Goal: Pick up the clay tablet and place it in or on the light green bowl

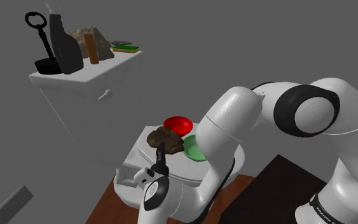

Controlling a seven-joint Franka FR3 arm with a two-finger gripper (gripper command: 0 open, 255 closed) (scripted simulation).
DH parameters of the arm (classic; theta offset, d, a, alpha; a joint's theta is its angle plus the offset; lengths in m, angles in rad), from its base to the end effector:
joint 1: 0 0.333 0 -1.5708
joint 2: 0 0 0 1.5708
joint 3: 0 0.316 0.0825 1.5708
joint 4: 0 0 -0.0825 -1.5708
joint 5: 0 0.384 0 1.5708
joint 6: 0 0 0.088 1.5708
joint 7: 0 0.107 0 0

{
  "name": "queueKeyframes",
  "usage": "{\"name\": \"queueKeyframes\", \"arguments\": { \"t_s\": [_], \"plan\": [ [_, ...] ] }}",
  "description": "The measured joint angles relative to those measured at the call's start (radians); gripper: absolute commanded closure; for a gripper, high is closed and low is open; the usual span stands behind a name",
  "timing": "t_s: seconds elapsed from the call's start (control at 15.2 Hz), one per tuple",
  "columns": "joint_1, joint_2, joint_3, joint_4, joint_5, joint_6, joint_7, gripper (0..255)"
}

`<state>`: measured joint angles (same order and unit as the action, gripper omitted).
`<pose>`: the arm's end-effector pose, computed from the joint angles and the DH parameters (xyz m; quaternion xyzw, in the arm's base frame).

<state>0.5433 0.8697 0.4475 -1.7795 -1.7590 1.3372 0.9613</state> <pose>0.4482 0.4147 0.1320 0.6468 0.3189 0.2834 0.6321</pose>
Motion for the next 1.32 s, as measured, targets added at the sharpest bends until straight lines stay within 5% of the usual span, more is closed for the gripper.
{"name": "queueKeyframes", "arguments": {
  "t_s": [1.12,1.32],
  "plan": [
    [-0.207,-0.346,-0.025,-0.613,-0.022,0.122,0.275,255],
    [-0.210,-0.329,-0.036,-0.629,-0.034,0.118,0.306,255]
  ]
}}
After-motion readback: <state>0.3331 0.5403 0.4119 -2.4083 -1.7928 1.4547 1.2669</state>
